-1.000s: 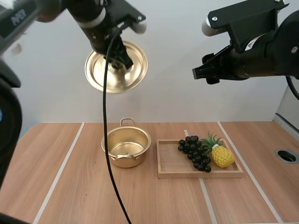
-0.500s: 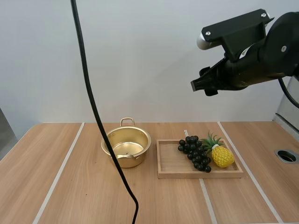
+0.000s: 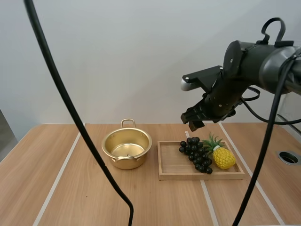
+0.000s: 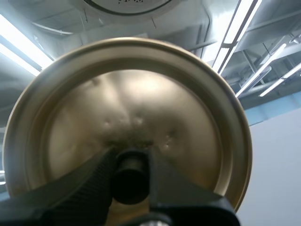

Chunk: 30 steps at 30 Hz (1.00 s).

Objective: Open the pot, put the grape inside, and close it

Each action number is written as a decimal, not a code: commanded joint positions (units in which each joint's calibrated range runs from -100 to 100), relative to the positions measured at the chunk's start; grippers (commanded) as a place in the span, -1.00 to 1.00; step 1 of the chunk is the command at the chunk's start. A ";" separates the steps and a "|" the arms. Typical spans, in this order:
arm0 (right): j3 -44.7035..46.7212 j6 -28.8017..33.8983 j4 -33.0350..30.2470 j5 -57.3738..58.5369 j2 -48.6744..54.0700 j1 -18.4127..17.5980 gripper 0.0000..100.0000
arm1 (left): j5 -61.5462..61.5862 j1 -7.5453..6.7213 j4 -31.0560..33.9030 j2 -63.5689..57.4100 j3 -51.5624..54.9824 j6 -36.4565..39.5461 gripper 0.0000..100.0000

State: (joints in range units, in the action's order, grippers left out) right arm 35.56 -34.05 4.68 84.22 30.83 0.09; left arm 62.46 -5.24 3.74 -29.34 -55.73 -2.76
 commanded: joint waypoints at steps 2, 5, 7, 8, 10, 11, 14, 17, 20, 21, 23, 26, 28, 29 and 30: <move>-0.53 -0.95 0.13 0.46 -5.00 -0.01 1.00 | -1.04 -0.13 0.85 1.22 -0.16 0.61 -1.00; -0.53 -0.95 0.13 -1.49 -8.79 -0.01 1.00 | -0.87 -0.13 0.85 1.52 -0.16 0.61 -1.00; -0.53 -0.95 0.13 -3.79 -10.93 -0.01 1.00 | -0.87 -0.13 0.85 1.99 -0.16 0.42 -1.00; -0.53 -0.95 0.13 -5.04 -11.85 -0.01 1.00 | -0.87 -0.13 0.85 2.10 -0.16 0.20 -1.00; -0.53 -0.95 0.13 -6.93 -13.58 -0.01 1.00 | -0.32 -0.13 0.85 2.10 -0.16 -0.22 -1.00; -0.53 -1.02 0.13 -7.59 -14.24 -0.01 1.00 | -0.16 -0.13 0.85 2.10 -0.16 -0.32 -1.00; -0.53 -1.37 -0.24 -9.09 -16.73 -0.01 1.00 | 0.03 -0.13 0.85 2.10 -0.16 -0.33 -1.00; -0.53 -1.89 -0.40 -12.02 -19.06 0.33 1.00 | 0.03 -0.13 0.85 2.10 -0.16 -0.33 -1.00; -0.53 -2.77 -0.39 -14.32 -20.90 0.87 1.00 | 0.37 -0.13 0.97 2.10 -0.16 -0.68 -1.00; -0.53 -3.13 -0.39 -14.96 -21.43 0.89 1.00 | 0.54 -0.13 0.97 2.10 -0.16 -1.07 -1.00; -0.53 -3.74 -0.39 -16.15 -22.33 0.96 1.00 | 0.86 -0.13 0.97 2.10 -0.16 -1.43 -1.00; -0.53 -4.35 -0.39 -18.65 -23.64 0.96 1.00 | 0.86 -0.13 0.97 2.10 -0.16 -1.43 -1.00; -0.53 -4.60 -0.39 -19.87 -24.60 0.96 1.00 | 0.86 -0.13 0.97 2.10 -0.16 -1.43 -1.00; -0.58 -5.11 -0.30 -19.87 -24.92 0.96 1.00 | 0.99 -0.13 1.08 2.10 -0.16 -1.43 -1.00; -0.58 -5.32 -0.30 -20.04 -25.65 0.96 1.00 | 0.99 -0.13 1.08 2.10 -0.16 -1.43 -1.00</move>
State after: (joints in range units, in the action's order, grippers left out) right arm 35.56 -38.17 4.68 65.36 5.92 0.85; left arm 63.53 -5.24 3.84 -27.24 -55.73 -4.03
